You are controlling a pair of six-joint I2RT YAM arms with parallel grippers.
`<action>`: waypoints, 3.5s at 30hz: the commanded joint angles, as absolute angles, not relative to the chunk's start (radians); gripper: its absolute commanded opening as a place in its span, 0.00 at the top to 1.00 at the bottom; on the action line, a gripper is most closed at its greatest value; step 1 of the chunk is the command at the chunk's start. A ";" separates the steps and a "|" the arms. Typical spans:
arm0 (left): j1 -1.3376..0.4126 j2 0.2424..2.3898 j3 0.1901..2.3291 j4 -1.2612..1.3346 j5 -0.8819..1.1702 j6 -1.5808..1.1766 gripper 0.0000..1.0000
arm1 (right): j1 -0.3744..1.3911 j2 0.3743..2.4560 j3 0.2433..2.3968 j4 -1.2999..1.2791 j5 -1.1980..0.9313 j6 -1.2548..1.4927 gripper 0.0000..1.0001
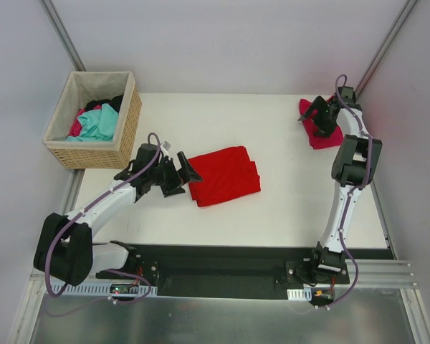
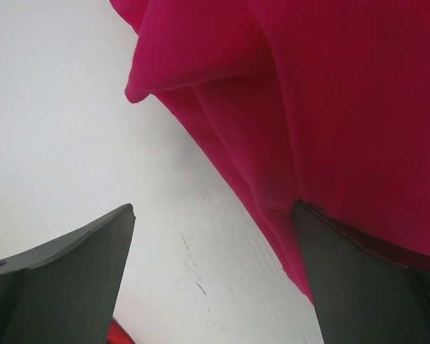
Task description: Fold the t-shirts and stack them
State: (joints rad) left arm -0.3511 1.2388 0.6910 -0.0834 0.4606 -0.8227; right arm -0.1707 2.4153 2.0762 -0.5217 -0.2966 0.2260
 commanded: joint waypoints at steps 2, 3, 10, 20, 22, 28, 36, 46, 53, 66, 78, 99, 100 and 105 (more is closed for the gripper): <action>-0.341 1.204 0.690 -0.061 0.460 -0.834 0.01 | -0.137 2.378 1.965 -0.568 -0.327 0.284 0.04; -0.341 1.198 0.687 -0.061 0.459 -0.834 0.01 | -0.123 2.353 1.950 -0.566 -0.322 0.284 0.03; -0.341 1.128 0.647 -0.057 0.437 -0.854 0.01 | -0.045 2.251 1.780 -0.535 -0.310 0.308 0.03; -0.341 0.974 0.554 -0.066 0.436 -0.879 0.01 | 0.074 2.021 1.431 -0.407 -0.262 0.350 0.03; -0.341 0.936 0.545 -0.078 0.437 -0.884 0.01 | 0.104 1.993 1.396 -0.405 -0.244 0.351 0.03; -0.341 0.830 0.493 -0.135 0.419 -0.890 0.01 | 0.193 1.904 1.275 -0.353 -0.218 0.390 0.03; -0.341 0.707 0.466 -0.221 0.403 -0.885 0.02 | 0.299 1.862 1.169 -0.276 -0.198 0.463 0.03; -0.341 0.617 0.488 -0.327 0.377 -0.867 0.02 | 0.371 1.783 1.287 -0.379 -0.094 0.450 0.03; -0.341 0.624 0.521 -0.336 0.364 -0.867 0.02 | 0.409 1.582 1.408 -0.529 0.054 0.365 0.03; -0.397 1.047 0.578 0.154 0.466 -0.922 0.03 | 0.479 1.381 1.378 -0.549 0.087 0.301 0.03; -0.545 1.511 0.542 0.725 0.492 -1.081 0.05 | 0.471 1.351 1.322 -0.566 0.127 0.239 0.03; -0.529 1.246 0.271 0.210 0.247 -1.017 0.06 | 0.477 1.324 1.292 -0.554 0.109 0.264 0.03; -0.520 1.218 0.273 0.193 0.253 -1.011 0.06 | 0.480 1.325 1.292 -0.552 0.109 0.264 0.04; -0.404 1.144 0.281 0.083 0.296 -0.953 0.06 | 0.503 1.328 1.287 -0.551 0.118 0.271 0.03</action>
